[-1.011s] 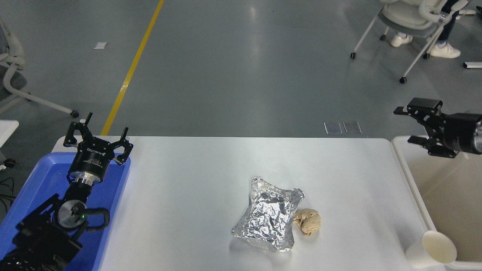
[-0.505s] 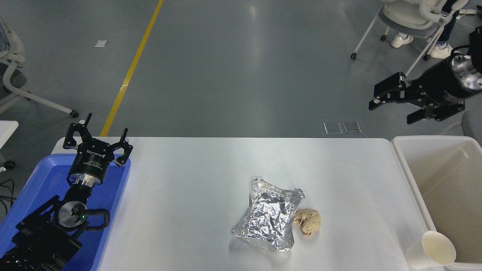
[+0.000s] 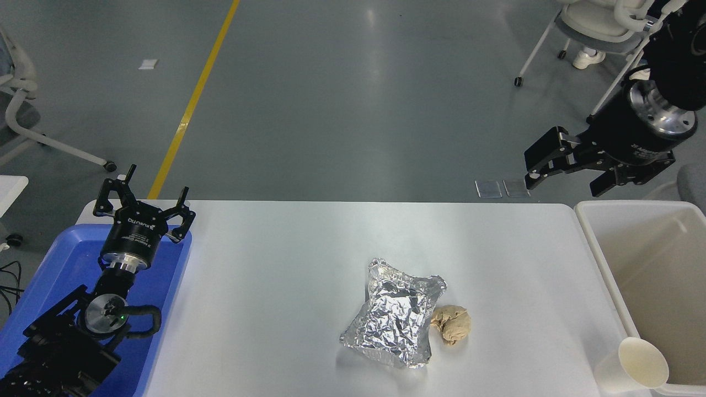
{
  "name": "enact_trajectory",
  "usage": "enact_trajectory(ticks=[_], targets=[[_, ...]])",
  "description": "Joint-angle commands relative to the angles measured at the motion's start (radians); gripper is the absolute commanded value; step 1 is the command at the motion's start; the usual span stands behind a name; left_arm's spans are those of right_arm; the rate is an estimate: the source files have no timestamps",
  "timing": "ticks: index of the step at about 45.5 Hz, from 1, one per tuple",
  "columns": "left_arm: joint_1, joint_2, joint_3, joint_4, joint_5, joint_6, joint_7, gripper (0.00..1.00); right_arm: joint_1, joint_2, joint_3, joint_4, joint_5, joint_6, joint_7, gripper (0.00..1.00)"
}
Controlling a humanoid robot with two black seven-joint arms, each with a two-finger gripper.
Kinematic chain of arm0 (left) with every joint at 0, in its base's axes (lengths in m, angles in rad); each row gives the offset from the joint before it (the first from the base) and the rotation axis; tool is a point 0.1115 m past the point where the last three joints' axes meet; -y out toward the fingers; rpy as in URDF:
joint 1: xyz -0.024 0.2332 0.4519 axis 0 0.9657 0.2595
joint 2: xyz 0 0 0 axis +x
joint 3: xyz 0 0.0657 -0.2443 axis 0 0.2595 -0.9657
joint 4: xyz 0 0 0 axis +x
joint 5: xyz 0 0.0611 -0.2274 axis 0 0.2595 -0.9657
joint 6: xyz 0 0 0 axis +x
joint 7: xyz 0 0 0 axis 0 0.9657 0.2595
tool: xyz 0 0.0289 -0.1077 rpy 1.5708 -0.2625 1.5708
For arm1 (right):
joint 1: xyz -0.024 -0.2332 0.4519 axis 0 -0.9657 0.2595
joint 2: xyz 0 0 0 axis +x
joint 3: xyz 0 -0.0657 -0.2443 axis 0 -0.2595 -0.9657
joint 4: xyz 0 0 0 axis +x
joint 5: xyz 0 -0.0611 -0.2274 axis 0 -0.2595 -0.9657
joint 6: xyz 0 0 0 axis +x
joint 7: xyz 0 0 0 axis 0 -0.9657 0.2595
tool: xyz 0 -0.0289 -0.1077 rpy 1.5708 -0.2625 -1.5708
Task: Pick up paper cup place in dustbin
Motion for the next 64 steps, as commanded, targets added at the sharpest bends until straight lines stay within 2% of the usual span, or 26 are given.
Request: enact_trajectory(ticks=[1, 15, 23, 24, 28, 31, 42, 57, 64], targets=[[-0.001, 0.0, 0.0, 0.0, 0.0, 0.0, 0.0, 1.0, 0.04, -0.012, -0.032, 0.039, 0.029, 0.001, -0.004, 1.0], [0.001, 0.0, 0.0, 0.0, 0.0, 0.0, 0.0, 1.0, 0.093, -0.048, -0.109, 0.045, 0.045, 0.001, 0.002, 1.0], [0.001, 0.002, 0.0, 0.0, 0.001, 0.0, 0.0, 1.0, 0.109, -0.052, -0.25, 0.062, 0.172, 0.001, 0.004, 1.0], [0.001, 0.0, 0.0, 0.0, 0.0, 0.0, 0.0, 1.0, 0.117, -0.054, -0.259, 0.068, 0.18, 0.001, 0.002, 0.99], [0.001, 0.002, 0.0, 0.0, 0.0, 0.0, 0.0, 1.0, 0.152, -0.068, -0.281, 0.105, 0.184, 0.001, -0.001, 0.86], [0.001, 0.002, 0.0, 0.0, 0.0, 0.0, 0.0, 1.0, 0.159, -0.083, -0.298, 0.124, 0.175, 0.001, -0.006, 0.82], [0.004, 0.003, 0.0, 0.001, 0.0, 0.001, -0.001, 1.0, 0.07, -0.095, -0.45, 0.117, 0.105, 0.001, -0.006, 0.84], [0.004, 0.003, -0.003, 0.001, 0.0, 0.001, -0.003, 1.0, -0.125, -0.313, -0.443, 0.099, 0.059, 0.001, -0.006, 0.85], [0.002, 0.002, -0.001, 0.001, 0.0, 0.001, -0.003, 1.0, -0.242, -0.339, -0.44, 0.088, 0.068, -0.189, -0.004, 0.88]])
